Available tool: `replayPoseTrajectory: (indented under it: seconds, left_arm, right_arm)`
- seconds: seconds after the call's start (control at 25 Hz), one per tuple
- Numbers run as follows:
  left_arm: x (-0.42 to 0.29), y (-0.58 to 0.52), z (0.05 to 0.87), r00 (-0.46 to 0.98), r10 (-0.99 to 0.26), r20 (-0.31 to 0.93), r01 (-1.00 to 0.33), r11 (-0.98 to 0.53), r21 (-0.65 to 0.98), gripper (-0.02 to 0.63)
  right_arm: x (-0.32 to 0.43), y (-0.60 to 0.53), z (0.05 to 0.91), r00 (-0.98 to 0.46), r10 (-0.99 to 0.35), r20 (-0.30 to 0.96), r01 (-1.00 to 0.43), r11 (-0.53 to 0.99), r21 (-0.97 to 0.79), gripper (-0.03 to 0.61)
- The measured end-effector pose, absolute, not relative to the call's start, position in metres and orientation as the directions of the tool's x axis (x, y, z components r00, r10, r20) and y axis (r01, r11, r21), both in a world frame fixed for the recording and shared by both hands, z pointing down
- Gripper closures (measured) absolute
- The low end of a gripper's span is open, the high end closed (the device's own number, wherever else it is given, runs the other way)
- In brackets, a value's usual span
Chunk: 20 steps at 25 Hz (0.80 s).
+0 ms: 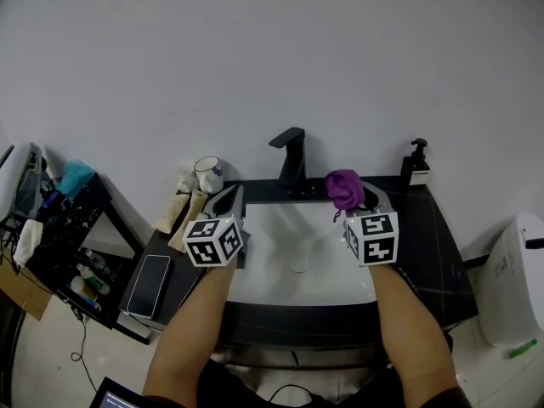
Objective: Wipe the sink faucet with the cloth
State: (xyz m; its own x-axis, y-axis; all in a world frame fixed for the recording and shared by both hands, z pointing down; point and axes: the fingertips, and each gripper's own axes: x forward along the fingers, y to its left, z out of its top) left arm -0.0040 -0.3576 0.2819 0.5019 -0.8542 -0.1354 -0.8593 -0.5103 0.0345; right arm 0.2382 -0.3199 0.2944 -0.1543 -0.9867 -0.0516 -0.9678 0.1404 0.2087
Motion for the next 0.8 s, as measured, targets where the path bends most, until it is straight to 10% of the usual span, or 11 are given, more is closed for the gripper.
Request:
replayPoseTrajectory:
  seconds: [0.8]
  left_arm:
    - [-0.0003,-0.3560,0.2813,0.516,-0.846,-0.131,-0.852,-0.524,0.024,0.597]
  right_arm:
    - [0.2279,-0.3128,0.2875,-0.136,-0.986,-0.095,-0.954,0.105,0.280,0.520]
